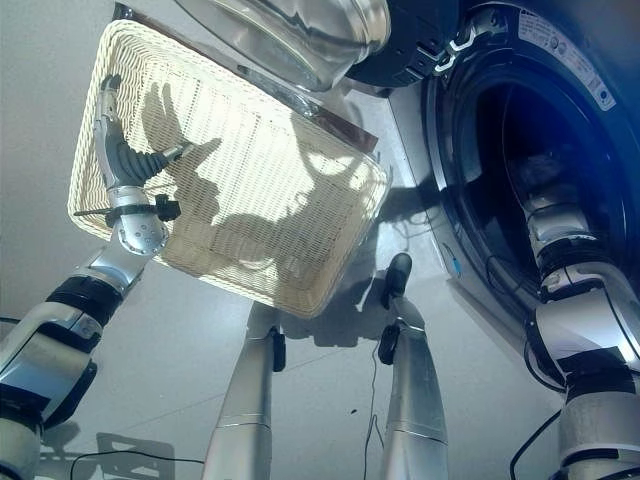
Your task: Put the clothes into the washing machine.
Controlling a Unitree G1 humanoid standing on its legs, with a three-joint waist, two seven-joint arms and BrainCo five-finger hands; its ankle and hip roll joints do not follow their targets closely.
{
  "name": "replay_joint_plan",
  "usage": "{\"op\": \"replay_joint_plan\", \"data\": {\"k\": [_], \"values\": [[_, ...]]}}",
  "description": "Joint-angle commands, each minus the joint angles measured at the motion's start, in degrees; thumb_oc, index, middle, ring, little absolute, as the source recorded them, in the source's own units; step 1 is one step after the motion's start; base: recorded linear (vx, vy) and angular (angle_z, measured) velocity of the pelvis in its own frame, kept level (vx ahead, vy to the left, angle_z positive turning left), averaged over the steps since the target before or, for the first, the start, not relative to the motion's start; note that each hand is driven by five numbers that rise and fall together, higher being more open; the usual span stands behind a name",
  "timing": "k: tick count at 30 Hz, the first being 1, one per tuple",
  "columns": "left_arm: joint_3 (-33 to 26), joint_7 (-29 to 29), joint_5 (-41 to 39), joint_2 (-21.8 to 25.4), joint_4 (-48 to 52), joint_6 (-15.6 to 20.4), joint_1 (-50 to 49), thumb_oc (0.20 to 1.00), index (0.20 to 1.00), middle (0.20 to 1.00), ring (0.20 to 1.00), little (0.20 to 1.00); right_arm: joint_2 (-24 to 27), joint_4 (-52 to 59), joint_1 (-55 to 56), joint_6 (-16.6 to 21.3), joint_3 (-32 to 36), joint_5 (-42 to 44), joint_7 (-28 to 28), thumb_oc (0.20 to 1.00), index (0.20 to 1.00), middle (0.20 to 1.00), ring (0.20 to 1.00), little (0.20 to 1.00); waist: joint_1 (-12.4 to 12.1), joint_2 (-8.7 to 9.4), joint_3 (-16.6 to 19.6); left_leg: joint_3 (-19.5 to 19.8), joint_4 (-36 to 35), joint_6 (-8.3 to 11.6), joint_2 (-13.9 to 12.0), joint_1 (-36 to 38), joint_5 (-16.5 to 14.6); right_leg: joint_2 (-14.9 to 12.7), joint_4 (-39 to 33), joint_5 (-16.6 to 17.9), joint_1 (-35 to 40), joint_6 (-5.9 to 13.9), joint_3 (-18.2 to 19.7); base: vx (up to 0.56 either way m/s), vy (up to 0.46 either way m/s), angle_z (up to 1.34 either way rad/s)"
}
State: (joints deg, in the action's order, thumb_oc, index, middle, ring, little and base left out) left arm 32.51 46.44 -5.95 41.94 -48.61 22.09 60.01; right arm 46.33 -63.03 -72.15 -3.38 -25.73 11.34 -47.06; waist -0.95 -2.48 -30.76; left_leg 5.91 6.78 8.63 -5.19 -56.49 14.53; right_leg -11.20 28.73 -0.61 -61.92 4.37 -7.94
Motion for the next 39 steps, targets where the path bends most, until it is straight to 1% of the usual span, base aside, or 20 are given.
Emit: {"op": "replay_joint_plan", "data": {"k": [1,4,6,7,9,10,13,14,16,18,24,26,28,29,30,33,35,37,38,39], "values": [[-4.04,-1.04,-2.56,-1.27,0.35,2.27,-0.71,1.000,1.000,1.000,1.000,1.000,4.78,4.19,4.97,3.67,-2.05,-5.29,-2.86,1.000,1.000,1.000,1.000,1.000,-0.40,1.44,0.97,-3.55,7.23,-4.75,2.03,3.25,-9.04,2.13,-11.19,7.42,7.12,2.85,0.38,-0.04,0.060,0.01],[-5.94,-3.38,-3.89,-1.68,1.45,2.20,-4.20,1.000,1.000,1.000,1.000,1.000,3.22,9.03,11.10,4.25,-0.09,-7.52,-1.25,1.000,1.000,1.000,1.000,1.000,-0.07,1.45,0.97,-4.25,7.28,-4.81,2.01,6.13,-9.57,1.96,-11.06,6.90,9.76,2.74,0.56,-0.03,0.051,0.01],[-7.56,-6.74,-6.39,-2.33,1.77,2.62,-7.33,1.000,1.000,1.000,1.000,1.000,1.31,11.32,16.43,5.41,1.63,-9.09,0.21,1.000,1.000,1.000,1.000,1.000,0.14,1.53,0.97,-4.99,6.81,-4.84,1.92,9.30,-9.76,1.75,-11.10,6.63,12.68,2.80,0.67,-0.04,0.047,-0.02],[-8.49,-10.00,-8.12,-2.81,1.95,2.44,-8.85,1.000,1.000,1.000,1.000,1.000,0.32,11.48,18.74,6.68,2.67,-9.62,2.23,1.000,1.000,1.000,1.000,1.000,0.07,1.60,0.97,-5.22,6.34,-4.84,1.93,11.18,-9.90,1.48,-11.40,6.45,14.53,2.97,0.57,-0.05,0.031,-0.04],[-9.05,-13.12,-9.34,-3.56,1.69,2.27,-10.54,1.000,1.000,1.000,1.000,1.000,-1.20,10.90,21.16,7.52,2.88,-11.14,4.41,1.000,1.000,1.000,1.000,1.000,-0.03,1.55,0.97,-5.64,5.77,-4.94,1.92,13.94,-10.02,1.07,-11.91,6.29,17.18,3.08,0.35,-0.03,0.025,-0.04],[-9.17,-15.10,-9.59,-4.08,1.36,2.08,-11.37,1.000,1.000,1.000,1.000,1.000,-1.91,9.88,22.20,8.74,2.96,-11.51,6.51,1.000,1.000,1.000,1.000,1.000,-0.16,1.46,0.97,-5.70,5.45,-5.04,1.92,15.58,-10.14,0.76,-12.19,6.16,18.75,3.13,0.21,-0.01,0.021,-0.05],[-9.34,-17.78,-9.20,-4.73,1.21,1.76,-13.19,1.000,1.000,1.000,1.000,1.000,-2.90,9.04,23.84,10.05,2.65,-12.31,10.60,1.000,1.000,1.000,1.000,1.000,-0.43,1.33,0.97,-5.98,4.76,-5.08,1.85,18.62,-10.29,0.34,-12.76,6.02,21.66,3.21,0.01,0.00,0.009,0.00],[-9.89,-19.56,-9.37,-5.47,0.78,1.98,-14.99,1.000,1.000,1.000,1.000,1.000,-4.02,8.49,25.05,11.13,1.76,-13.46,14.01,1.000,1.000,1.000,1.000,1.000,-0.72,1.27,0.97,-6.30,3.94,-5.07,1.73,21.75,-10.36,0.02,-13.39,5.85,24.69,3.27,-0.21,-0.01,0.015,0.08],[-10.44,-20.70,-9.63,-6.35,0.32,2.53,-16.73,1.000,1.000,1.000,1.000,1.000,-5.09,7.75,26.22,12.70,0.99,-14.21,16.18,1.000,1.000,1.000,1.000,1.000,-1.05,1.35,0.97,-6.40,3.58,-5.09,1.84,24.18,-10.56,-0.23,-13.91,5.75,27.14,3.36,-0.39,0.00,0.002,0.05],[-11.07,-21.25,-8.91,-7.45,-0.02,2.96,-18.27,1.000,1.000,1.000,1.000,1.000,-6.55,7.69,27.63,13.33,-0.05,-16.57,17.27,1.000,1.000,1.000,1.000,1.000,-1.27,1.60,0.97,-6.58,3.57,-5.16,1.91,25.95,-10.66,-0.68,-14.43,5.90,29.16,3.42,-0.82,-0.01,-0.001,0.09],[-11.72,-20.81,-8.61,-8.33,0.83,1.78,-20.71,1.000,1.000,1.000,1.000,1.000,-8.75,12.67,30.67,12.87,-3.10,-24.60,18.23,1.000,1.000,1.000,1.000,1.000,-1.47,2.10,0.97,-6.37,2.67,-5.23,1.92,29.63,-11.10,-0.37,-14.97,5.07,32.82,3.19,-0.67,-0.01,0.000,0.05],[-13.10,-21.32,-8.50,-8.73,1.28,1.93,-24.84,1.000,1.000,1.000,1.000,1.000,-9.72,17.93,36.62,13.39,-4.18,-28.28,20.35,1.000,1.000,1.000,1.000,1.000,-1.39,2.75,0.97,-6.43,1.73,-5.28,2.08,33.80,-11.39,-0.52,-15.85,4.72,37.10,3.39,-0.86,0.02,-0.005,-0.01],[-13.87,-21.99,-8.46,-9.14,0.97,2.00,-26.79,1.000,1.000,1.000,1.000,1.000,-10.24,19.24,39.63,14.29,-4.62,-28.65,21.47,1.000,1.000,1.000,1.000,1.000,-1.37,2.98,0.97,-6.42,1.38,-5.34,2.18,35.92,-11.56,-0.74,-16.36,4.53,39.41,3.44,-1.04,0.04,-0.015,-0.03],[-14.22,-22.68,-8.63,-9.32,0.68,1.84,-27.87,1.000,1.000,1.000,1.000,1.000,-10.50,19.52,41.18,15.03,-4.53,-29.20,22.43,1.000,1.000,1.000,1.000,1.000,-1.33,3.07,1.36,-6.42,1.16,-5.31,2.16,36.85,-11.68,-0.83,-16.62,4.29,40.50,3.41,-1.08,0.07,-0.009,-0.02],[-14.45,-23.52,-8.10,-10.07,-0.34,2.06,-30.18,1.000,1.000,1.000,1.000,1.000,-11.29,19.36,44.45,17.18,-4.64,-28.60,23.40,1.000,1.000,1.000,1.000,1.000,-1.32,3.09,2.96,-6.44,0.03,-5.18,2.05,38.37,-11.57,-0.92,-17.64,4.09,42.32,3.44,-1.16,0.08,-0.005,-0.03],[-14.99,-26.34,-7.73,-11.78,-1.39,2.16,-36.09,1.000,1.000,1.000,1.000,1.000,-13.37,19.74,51.64,19.32,-3.11,-26.14,26.30,1.000,1.000,1.000,1.000,1.000,-1.34,3.05,5.87,-6.27,-2.18,-4.81,1.71,41.26,-11.23,-0.92,-19.67,3.90,45.71,3.46,-1.66,0.07,-0.018,-0.01],[-15.44,-28.10,-7.71,-12.61,-1.83,1.81,-39.02,1.000,1.000,1.000,1.000,1.000,-14.30,19.68,55.17,19.73,-2.07,-24.69,27.94,1.000,1.000,1.000,1.000,1.000,-1.28,3.09,7.12,-6.29,-3.27,-4.63,1.43,42.70,-10.97,-0.80,-20.73,3.90,47.49,3.39,-1.88,0.09,-0.032,-0.01],[-16.80,-30.87,-5.42,-14.61,-3.05,1.28,-44.59,1.000,1.000,1.000,1.000,1.000,-16.60,19.01,61.12,19.59,0.53,-20.39,31.27,1.000,1.000,1.000,1.000,1.000,-1.14,3.27,9.92,-6.23,-5.31,-4.38,1.14,45.67,-10.51,-0.61,-22.81,3.97,51.04,3.43,-2.09,0.19,-0.035,0.01],[-17.59,-33.02,-4.62,-15.78,-4.95,1.08,-47.58,1.000,1.000,1.000,1.000,1.000,-18.42,16.52,63.83,19.57,2.44,-18.16,35.05,1.000,1.000,1.000,1.000,1.000,-0.91,3.27,11.89,-6.44,-6.21,-4.30,0.92,47.46,-10.31,-0.50,-23.73,3.98,53.11,3.32,-2.05,0.20,-0.020,-0.01],[-17.91,-34.39,-4.58,-16.35,-5.89,0.46,-48.65,1.000,1.000,1.000,1.000,1.000,-19.18,14.87,64.70,19.04,3.36,-15.32,37.20,1.000,1.000,1.000,1.000,1.000,-0.86,3.24,12.76,-6.58,-6.56,-4.25,0.79,48.24,-10.25,-0.49,-24.06,3.99,53.92,3.27,-2.12,0.20,-0.002,-0.03]]}}
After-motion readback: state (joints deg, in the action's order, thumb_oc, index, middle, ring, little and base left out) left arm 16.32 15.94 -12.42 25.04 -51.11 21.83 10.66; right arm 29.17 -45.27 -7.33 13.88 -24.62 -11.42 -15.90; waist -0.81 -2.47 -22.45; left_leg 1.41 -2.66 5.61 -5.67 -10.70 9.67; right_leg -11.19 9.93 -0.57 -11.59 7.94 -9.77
